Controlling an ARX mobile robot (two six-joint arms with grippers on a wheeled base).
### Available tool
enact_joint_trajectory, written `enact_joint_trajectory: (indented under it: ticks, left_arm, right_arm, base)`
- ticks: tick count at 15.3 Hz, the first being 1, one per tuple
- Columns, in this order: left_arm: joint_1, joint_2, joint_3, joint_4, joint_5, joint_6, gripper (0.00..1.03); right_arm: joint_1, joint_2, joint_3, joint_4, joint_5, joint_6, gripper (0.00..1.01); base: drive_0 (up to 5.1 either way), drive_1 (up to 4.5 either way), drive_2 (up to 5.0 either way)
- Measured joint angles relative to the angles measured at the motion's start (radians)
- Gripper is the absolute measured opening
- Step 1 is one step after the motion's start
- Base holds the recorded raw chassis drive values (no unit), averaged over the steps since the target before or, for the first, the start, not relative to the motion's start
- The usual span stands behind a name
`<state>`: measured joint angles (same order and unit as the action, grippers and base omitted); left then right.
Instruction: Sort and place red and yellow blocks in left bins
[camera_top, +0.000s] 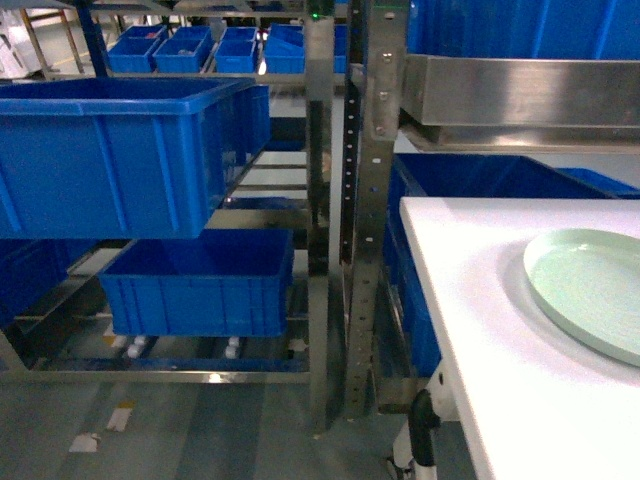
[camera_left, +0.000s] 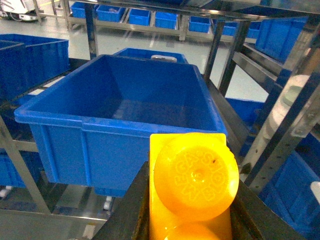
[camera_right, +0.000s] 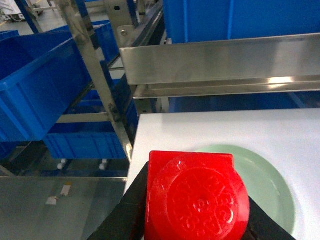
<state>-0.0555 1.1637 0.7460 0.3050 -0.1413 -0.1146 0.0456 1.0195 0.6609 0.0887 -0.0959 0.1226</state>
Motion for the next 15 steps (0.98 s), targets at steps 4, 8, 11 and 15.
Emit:
enact_joint_trajectory:
  ticks: [4,8,11,15]
  left_arm:
    - [0.0,0.0,0.0,-0.002,0.0,0.0,0.27]
    - [0.0,0.0,0.0,-0.003,0.0,0.0,0.27]
    - [0.0,-0.001,0.0,-0.004,0.0,0.0,0.27]
    - [0.0,0.0,0.0,-0.004,0.0,0.0,0.27]
  right_arm:
    - [0.0,0.001,0.0,-0.001,-0.003,0.0,0.28]
    - [0.0,0.0,0.0,0.0,-0.003,0.0,0.28]
    - [0.0,0.0,0.0,-0.003,-0.003,0.0,0.28]
    - [0.0,0.0,0.0,0.0,-0.003,0.0,0.28]
  base:
    - [-4.9,3.38,1.4]
    - [-4.9,3.36,1.4]
    - [-4.9,3.36,1.5]
    - [-4.9,3.31,1.5]
